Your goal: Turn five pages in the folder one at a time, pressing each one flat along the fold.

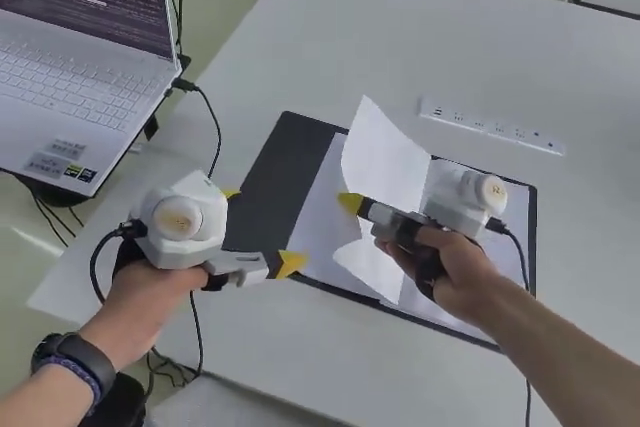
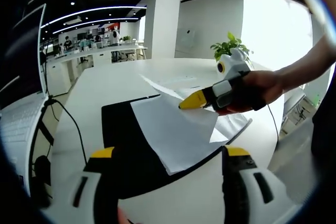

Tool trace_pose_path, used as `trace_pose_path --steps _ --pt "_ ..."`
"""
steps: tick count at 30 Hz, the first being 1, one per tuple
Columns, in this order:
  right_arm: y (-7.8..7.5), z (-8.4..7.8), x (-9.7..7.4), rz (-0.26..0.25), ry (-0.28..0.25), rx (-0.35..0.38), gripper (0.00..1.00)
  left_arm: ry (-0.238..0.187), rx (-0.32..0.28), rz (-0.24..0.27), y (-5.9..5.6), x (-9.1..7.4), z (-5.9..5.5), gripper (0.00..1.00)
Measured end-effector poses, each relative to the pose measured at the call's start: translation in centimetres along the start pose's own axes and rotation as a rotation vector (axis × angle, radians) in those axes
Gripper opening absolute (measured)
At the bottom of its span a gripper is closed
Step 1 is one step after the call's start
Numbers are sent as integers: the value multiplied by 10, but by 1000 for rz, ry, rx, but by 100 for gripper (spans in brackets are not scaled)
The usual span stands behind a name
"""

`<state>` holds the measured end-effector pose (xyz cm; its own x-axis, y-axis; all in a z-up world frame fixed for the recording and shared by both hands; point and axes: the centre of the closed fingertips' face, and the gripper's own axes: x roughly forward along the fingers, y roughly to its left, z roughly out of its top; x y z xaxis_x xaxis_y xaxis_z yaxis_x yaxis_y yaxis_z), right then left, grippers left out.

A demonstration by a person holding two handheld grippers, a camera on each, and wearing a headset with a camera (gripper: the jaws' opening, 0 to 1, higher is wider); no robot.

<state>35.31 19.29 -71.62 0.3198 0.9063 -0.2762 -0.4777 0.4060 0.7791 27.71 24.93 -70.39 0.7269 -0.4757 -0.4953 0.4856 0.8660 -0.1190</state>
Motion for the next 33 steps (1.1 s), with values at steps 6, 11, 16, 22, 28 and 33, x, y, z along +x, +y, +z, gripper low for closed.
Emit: trace_pose_path --steps 6,11,16,22,28,33 --pt "-16 -14 18 -23 35 24 0 -4 -22 -1 -7 -10 -3 81" --pt "-30 -26 34 -50 65 45 0 6 -37 -8 -13 -8 -7 81" --pt "-40 -34 46 -73 81 68 0 -7 -49 -5 -12 -5 -4 82" --pt "-60 -50 57 -115 119 80 0 -1 -61 6 -10 -3 -8 82" --pt "-71 -63 60 -171 147 94 1 -6 -82 19 -7 0 -7 81" --pt "-70 -60 62 -176 123 70 0 -5 -88 28 -3 1 -8 82"
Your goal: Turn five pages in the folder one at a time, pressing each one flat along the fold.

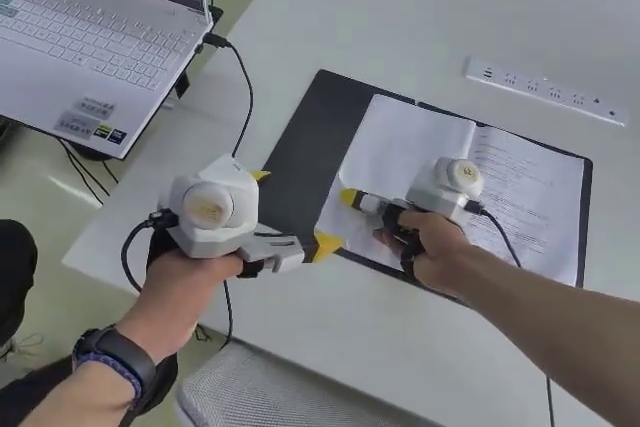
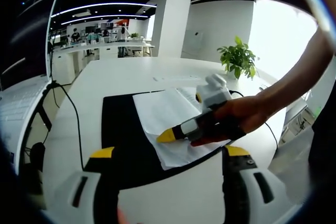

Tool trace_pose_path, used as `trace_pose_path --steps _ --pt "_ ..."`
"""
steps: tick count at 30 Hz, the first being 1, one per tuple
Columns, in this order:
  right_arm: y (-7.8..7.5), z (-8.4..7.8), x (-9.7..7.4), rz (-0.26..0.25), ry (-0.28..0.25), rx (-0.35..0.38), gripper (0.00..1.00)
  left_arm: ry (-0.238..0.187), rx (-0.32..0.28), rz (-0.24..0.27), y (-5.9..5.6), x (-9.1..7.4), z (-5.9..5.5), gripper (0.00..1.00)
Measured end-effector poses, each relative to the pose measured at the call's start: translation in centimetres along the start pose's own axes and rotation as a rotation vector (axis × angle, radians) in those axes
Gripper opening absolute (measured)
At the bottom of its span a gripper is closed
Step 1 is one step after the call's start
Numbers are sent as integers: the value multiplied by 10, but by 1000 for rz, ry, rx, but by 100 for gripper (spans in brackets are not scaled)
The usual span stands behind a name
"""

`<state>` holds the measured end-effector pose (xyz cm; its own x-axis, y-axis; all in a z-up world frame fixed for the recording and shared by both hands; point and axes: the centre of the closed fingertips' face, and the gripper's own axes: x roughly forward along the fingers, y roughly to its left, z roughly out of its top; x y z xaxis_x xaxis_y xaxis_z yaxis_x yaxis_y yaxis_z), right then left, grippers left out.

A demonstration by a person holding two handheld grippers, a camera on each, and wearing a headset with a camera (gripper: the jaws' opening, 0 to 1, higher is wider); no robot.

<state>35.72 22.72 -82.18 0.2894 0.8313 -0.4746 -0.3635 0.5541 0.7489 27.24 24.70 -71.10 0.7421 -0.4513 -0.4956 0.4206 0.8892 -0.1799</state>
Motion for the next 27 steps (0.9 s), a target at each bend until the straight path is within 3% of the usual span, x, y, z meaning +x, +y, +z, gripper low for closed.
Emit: trace_pose_path --steps 8,12,22,27 --pt "8 0 -3 17 -6 -4 7 13 6 3 -2 2 -2 80" --pt "18 1 -3 58 -31 34 16 17 13 7 -7 1 -2 81" --pt "34 4 -14 110 -41 -37 35 25 4 6 -10 2 -11 80" --pt "38 13 -22 136 -66 -47 36 26 18 3 -11 3 -11 80"
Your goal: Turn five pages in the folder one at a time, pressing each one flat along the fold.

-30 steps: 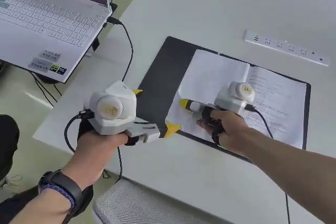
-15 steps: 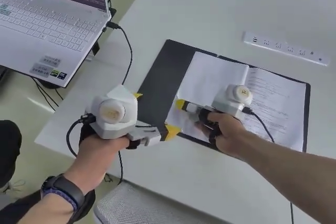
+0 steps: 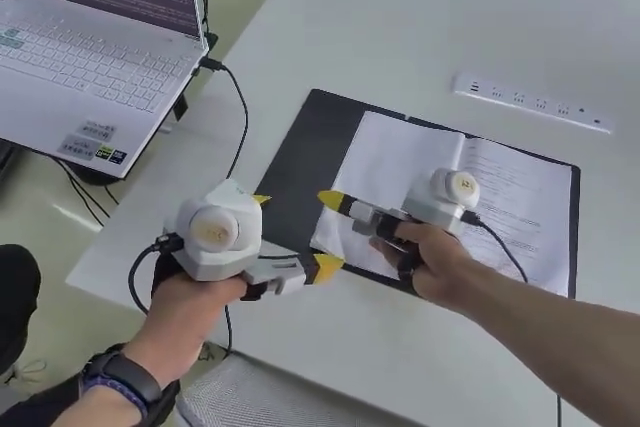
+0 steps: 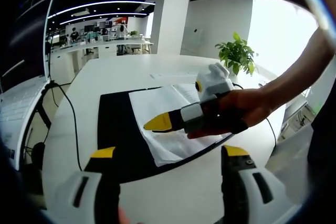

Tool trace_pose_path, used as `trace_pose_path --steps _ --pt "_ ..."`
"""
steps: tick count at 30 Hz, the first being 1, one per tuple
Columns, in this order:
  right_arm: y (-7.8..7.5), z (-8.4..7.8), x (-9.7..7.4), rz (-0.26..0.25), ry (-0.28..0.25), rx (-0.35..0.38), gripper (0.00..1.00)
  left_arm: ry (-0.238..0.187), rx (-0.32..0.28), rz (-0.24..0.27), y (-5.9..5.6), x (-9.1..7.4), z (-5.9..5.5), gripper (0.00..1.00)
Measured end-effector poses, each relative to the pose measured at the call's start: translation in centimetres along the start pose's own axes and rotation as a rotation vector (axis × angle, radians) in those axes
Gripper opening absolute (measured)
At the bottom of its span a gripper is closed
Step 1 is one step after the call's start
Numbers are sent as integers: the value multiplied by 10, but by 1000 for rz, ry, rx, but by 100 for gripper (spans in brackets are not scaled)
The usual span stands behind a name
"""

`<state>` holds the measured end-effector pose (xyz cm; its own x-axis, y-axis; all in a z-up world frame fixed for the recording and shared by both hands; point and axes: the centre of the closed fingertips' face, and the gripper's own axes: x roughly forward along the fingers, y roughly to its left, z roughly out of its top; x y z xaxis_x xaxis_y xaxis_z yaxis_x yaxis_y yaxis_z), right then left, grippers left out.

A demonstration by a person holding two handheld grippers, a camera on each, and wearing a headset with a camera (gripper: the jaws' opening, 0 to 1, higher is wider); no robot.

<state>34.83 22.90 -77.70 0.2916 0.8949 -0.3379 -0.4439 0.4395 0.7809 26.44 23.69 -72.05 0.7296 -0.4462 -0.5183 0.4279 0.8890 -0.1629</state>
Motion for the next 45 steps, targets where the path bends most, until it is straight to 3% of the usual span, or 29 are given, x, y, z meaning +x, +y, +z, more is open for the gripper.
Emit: trace_pose_path --steps 8,13,24,27,30,32,35,45 --pt "16 19 -21 31 -30 -89 38 -3 14 -10 -4 0 2 79" --pt "17 25 -38 26 -41 -133 38 -3 18 -12 -4 1 1 77" --pt "5 36 -86 -21 -71 -197 38 4 45 -24 -6 10 8 67" --pt "-6 38 -103 -44 -89 -197 38 14 67 -33 -11 18 10 62" --pt "-10 40 -113 -56 -106 -190 37 14 60 -48 -10 26 12 55" --pt "-15 42 -120 -68 -117 -185 36 3 23 -76 -13 34 13 48" --pt "-20 44 -130 -84 -145 -162 35 39 53 -79 -15 44 7 40" --pt "-39 33 -154 -126 -167 -118 33 95 16 -83 -15 67 -16 18"
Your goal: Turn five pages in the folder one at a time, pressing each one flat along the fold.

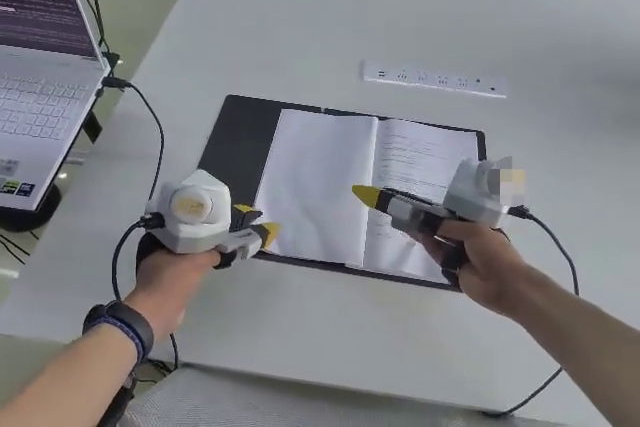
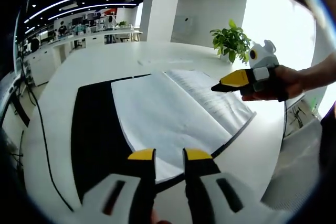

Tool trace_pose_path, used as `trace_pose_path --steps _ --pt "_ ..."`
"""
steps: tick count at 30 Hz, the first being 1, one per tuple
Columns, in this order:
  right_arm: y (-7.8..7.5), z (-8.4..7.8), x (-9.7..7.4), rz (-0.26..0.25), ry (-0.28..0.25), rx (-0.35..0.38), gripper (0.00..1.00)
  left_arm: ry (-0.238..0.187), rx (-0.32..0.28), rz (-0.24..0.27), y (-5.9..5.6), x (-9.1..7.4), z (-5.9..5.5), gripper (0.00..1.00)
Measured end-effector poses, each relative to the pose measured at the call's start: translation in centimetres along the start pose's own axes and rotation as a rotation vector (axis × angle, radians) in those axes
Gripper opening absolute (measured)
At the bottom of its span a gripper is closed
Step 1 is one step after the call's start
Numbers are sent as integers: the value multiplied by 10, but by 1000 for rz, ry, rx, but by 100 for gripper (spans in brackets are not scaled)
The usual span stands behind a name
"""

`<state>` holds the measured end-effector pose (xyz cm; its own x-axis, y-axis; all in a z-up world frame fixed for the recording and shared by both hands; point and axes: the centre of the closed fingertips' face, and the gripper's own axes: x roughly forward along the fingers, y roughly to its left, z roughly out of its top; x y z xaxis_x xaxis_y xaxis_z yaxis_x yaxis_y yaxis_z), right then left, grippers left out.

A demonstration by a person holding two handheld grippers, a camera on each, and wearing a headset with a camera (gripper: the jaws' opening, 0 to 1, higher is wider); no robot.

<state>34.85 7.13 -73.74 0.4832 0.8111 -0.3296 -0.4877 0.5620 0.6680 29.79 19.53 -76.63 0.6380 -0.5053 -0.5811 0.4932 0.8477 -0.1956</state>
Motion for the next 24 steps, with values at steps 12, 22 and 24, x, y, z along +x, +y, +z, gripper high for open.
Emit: trace_pose_path --steps 12,22,24 --pt "-10 -14 -11 -27 11 38 31 60 -54 34 8 9 -36 1" --pt "-16 -14 -5 -27 25 41 30 71 -38 48 10 10 -39 0" --pt "-16 -13 -3 -26 24 43 29 72 -38 45 10 10 -39 0"
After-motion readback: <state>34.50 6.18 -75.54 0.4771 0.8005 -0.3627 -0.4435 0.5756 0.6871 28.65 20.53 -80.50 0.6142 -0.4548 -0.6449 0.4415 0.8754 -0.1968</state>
